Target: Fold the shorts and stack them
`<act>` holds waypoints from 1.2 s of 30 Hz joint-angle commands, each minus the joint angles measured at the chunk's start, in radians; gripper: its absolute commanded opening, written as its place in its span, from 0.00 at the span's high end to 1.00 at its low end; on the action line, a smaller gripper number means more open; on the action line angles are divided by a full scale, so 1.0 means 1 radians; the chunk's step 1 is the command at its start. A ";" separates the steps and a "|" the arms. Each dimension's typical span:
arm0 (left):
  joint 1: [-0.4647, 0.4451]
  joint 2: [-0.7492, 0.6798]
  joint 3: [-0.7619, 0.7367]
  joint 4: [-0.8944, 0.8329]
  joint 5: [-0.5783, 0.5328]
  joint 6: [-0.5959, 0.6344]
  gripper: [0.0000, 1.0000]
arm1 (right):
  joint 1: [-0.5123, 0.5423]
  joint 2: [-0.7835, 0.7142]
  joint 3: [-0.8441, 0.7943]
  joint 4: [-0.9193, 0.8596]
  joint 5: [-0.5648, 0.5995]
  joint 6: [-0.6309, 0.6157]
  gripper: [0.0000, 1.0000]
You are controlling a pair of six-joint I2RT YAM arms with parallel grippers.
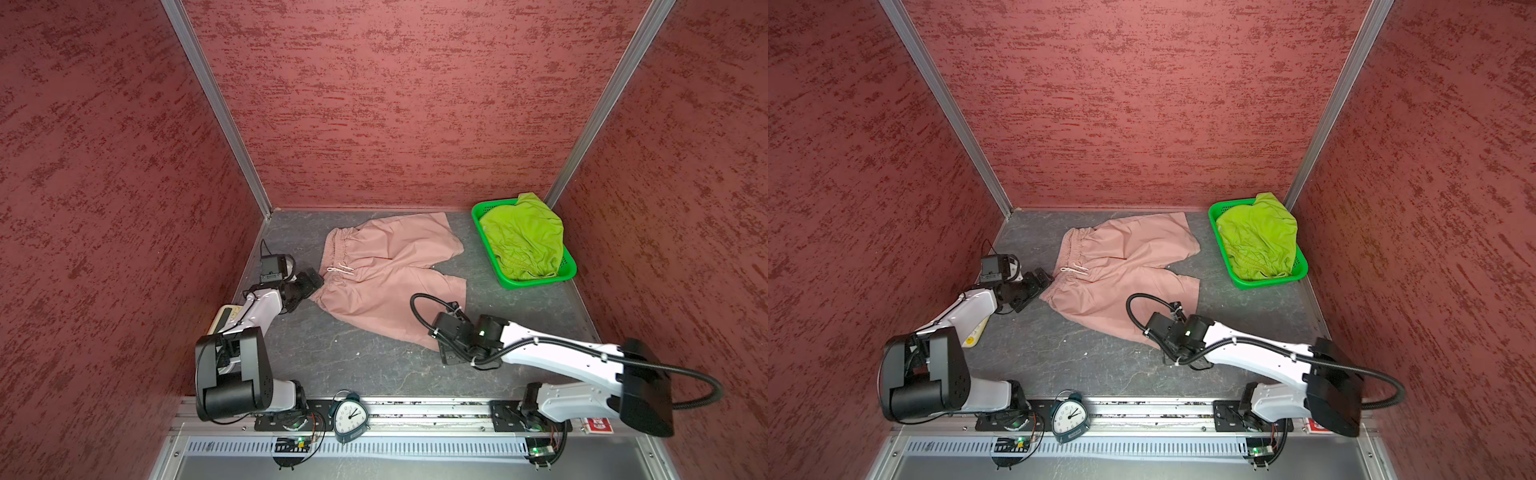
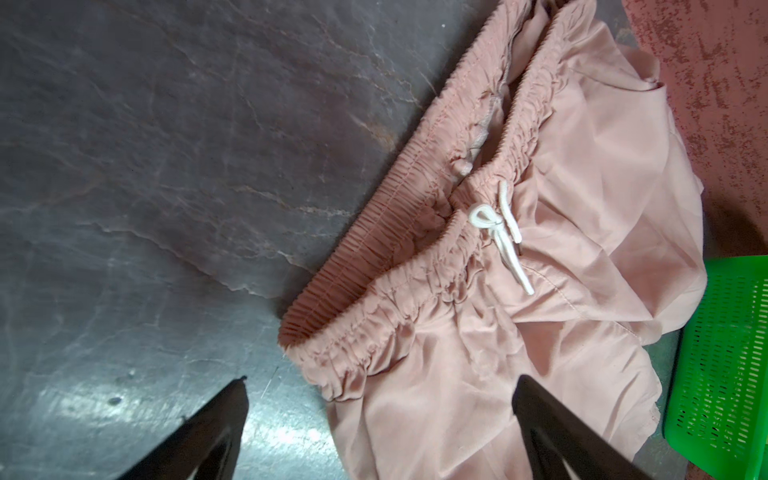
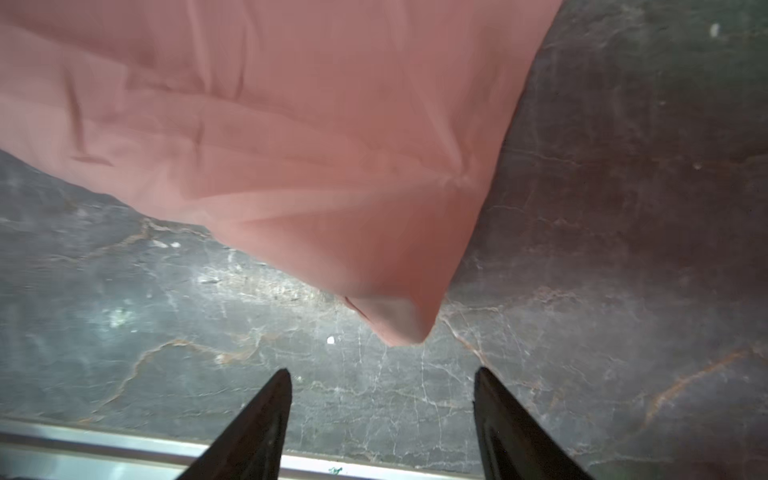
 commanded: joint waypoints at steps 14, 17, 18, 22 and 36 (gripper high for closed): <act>0.030 0.099 -0.043 0.126 0.033 -0.031 0.08 | 0.062 0.161 -0.034 0.055 0.146 0.057 0.23; 0.030 0.117 -0.040 0.129 0.036 -0.025 0.09 | 0.025 0.108 -0.100 0.133 0.121 0.067 0.26; 0.029 0.118 -0.040 0.130 0.033 -0.023 0.09 | 0.021 0.105 -0.109 0.142 0.116 0.071 0.27; 0.026 0.125 -0.045 0.154 0.018 -0.023 0.12 | 0.019 0.105 -0.134 0.172 0.103 0.091 0.33; -0.001 0.180 0.014 0.123 0.021 -0.007 1.00 | -0.015 -0.048 -0.223 0.242 0.139 0.171 0.90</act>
